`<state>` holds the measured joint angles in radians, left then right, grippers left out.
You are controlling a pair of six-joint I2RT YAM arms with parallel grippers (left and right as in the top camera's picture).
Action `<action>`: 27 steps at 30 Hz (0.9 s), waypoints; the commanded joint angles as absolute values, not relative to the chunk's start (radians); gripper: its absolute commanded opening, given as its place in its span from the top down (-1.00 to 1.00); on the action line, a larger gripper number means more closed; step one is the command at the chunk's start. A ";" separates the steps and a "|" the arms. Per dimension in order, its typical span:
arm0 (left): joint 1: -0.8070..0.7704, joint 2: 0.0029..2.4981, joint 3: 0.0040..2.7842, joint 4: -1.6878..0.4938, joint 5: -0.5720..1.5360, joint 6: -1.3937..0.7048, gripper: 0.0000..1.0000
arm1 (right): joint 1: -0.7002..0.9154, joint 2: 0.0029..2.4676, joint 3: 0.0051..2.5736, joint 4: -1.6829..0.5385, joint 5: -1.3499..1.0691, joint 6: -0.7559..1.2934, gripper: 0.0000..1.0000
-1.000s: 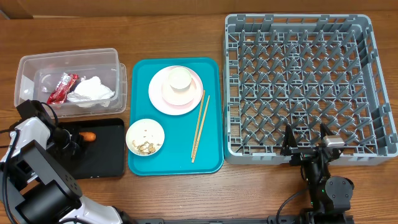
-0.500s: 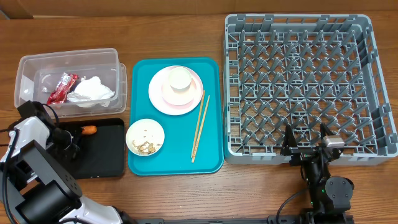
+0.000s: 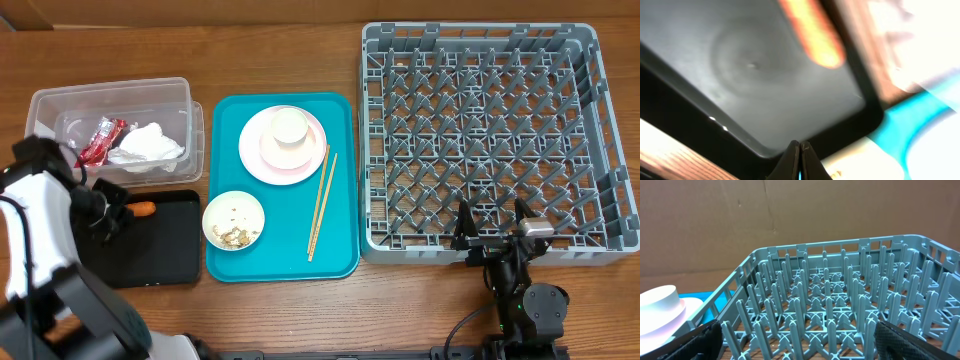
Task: Sort waste into correct bins and load items into the dishwasher
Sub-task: 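Move the left gripper back to the rice bowl on the teal tray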
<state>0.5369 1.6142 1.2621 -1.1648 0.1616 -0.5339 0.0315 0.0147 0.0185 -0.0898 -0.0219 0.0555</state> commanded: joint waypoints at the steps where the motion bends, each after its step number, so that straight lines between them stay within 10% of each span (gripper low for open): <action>1: 0.450 1.517 1.291 -1.173 0.176 -0.493 0.92 | 0.025 0.004 0.008 -0.083 -0.024 0.055 -1.00; 16: -0.166 1.465 1.291 -1.192 0.061 -0.503 0.90 | 0.025 0.004 0.008 -0.083 -0.024 0.055 -1.00; 27: -0.416 1.568 1.291 -1.198 -0.041 -0.584 0.43 | 0.025 0.004 0.008 -0.083 -0.024 0.055 -1.00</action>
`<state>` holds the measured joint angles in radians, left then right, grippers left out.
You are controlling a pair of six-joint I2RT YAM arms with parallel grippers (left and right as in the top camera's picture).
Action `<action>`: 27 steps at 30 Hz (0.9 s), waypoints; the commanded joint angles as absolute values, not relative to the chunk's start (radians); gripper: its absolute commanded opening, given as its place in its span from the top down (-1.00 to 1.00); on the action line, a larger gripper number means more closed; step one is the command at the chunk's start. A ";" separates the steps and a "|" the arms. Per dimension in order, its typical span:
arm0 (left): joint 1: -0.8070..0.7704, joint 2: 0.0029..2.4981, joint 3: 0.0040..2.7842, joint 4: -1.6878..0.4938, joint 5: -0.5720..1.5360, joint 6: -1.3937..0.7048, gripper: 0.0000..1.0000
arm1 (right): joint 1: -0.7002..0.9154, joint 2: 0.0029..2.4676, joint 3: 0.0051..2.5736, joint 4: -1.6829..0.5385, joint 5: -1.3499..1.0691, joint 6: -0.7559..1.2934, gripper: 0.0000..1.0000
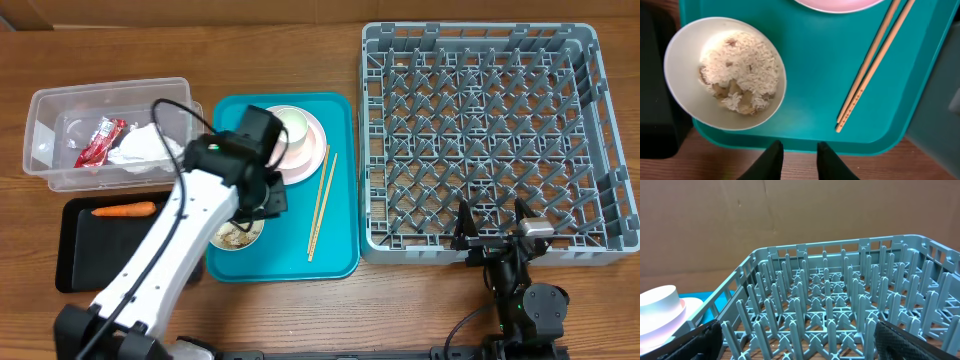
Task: Sort waste into correct bins and load items into the dishwasher
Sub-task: 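Move the left gripper back to the rice bowl on the teal tray, then grasp the rim of the white rice bowl with the left gripper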
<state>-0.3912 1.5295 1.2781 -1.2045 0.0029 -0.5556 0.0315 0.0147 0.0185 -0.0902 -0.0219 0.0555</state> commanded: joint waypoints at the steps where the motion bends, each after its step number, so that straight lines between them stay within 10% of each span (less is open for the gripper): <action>1: -0.423 1.583 1.291 -1.196 -0.046 -0.584 0.42 | 0.025 0.004 0.008 -0.083 -0.025 0.055 -1.00; 27: -0.425 1.861 1.291 -1.122 -0.152 -0.553 0.50 | 0.025 0.004 0.008 -0.083 -0.024 0.055 -1.00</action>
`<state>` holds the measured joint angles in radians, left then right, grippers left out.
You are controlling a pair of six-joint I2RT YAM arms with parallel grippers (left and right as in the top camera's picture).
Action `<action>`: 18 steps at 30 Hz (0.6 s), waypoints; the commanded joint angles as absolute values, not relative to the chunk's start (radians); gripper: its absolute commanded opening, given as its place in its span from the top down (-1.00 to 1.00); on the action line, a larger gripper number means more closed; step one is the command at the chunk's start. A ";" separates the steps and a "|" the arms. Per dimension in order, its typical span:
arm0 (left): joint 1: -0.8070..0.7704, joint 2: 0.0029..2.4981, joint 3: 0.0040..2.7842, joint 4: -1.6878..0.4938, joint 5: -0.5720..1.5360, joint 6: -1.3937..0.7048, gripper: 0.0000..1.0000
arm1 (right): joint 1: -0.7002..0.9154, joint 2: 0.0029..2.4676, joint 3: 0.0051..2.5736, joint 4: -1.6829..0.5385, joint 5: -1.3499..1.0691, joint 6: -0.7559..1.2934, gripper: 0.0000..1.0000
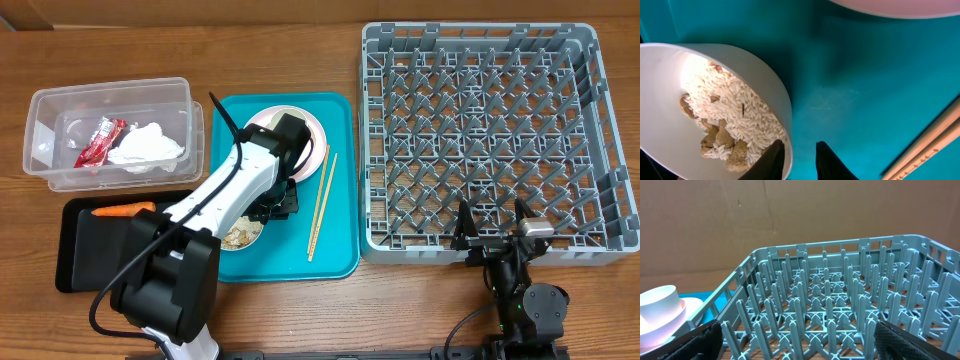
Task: Sort waste into correct bins and load items into the dishwasher
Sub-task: 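Grasp the rim of the white rice bowl with the left gripper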
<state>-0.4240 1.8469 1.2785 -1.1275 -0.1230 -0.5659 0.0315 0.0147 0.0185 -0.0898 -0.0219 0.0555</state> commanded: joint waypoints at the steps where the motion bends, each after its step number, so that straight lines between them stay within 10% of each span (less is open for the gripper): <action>1: -0.425 1.861 1.291 -1.121 -0.164 -0.553 0.49 | 0.025 0.004 0.008 -0.083 -0.025 0.055 -1.00; 18: -0.425 1.861 1.282 -1.098 -0.191 -0.554 0.56 | 0.025 0.004 0.008 -0.083 -0.024 0.055 -1.00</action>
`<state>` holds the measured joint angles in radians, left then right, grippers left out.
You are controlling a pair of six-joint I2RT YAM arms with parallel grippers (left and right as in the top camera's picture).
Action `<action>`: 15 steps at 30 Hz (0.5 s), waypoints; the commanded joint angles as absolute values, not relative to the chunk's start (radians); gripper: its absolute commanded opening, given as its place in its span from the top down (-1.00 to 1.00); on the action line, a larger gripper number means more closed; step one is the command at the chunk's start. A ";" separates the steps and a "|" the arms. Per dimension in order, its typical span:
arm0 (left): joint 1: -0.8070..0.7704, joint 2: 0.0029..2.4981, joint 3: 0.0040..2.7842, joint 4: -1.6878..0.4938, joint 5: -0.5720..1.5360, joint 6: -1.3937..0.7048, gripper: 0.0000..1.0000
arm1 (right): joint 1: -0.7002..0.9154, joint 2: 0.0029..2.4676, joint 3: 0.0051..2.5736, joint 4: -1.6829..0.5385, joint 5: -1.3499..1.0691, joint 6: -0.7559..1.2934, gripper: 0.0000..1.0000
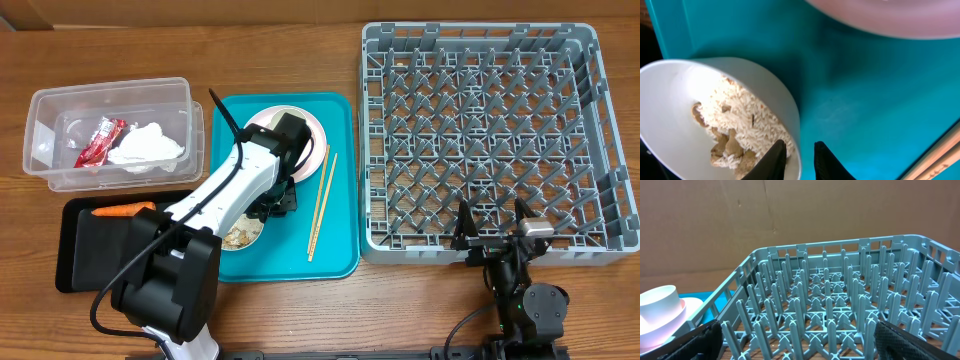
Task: Sort waste into correct bins and load items into the dishwasher
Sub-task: 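Grasp the rim of the white rice bowl with the left gripper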
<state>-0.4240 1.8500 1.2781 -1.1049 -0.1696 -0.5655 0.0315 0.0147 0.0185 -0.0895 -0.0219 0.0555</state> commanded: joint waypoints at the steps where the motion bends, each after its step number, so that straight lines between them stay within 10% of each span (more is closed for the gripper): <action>1: -0.425 1.861 1.280 -1.093 -0.191 -0.554 0.56 | 0.025 0.004 0.008 -0.083 -0.024 0.055 -1.00; 15: -0.425 1.861 1.253 -1.066 -0.191 -0.558 0.47 | 0.025 0.004 0.008 -0.083 -0.025 0.055 -1.00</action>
<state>-0.4240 1.8500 1.2716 -1.0702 -0.1696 -0.5655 0.0315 0.0147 0.0185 -0.0898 -0.0219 0.0555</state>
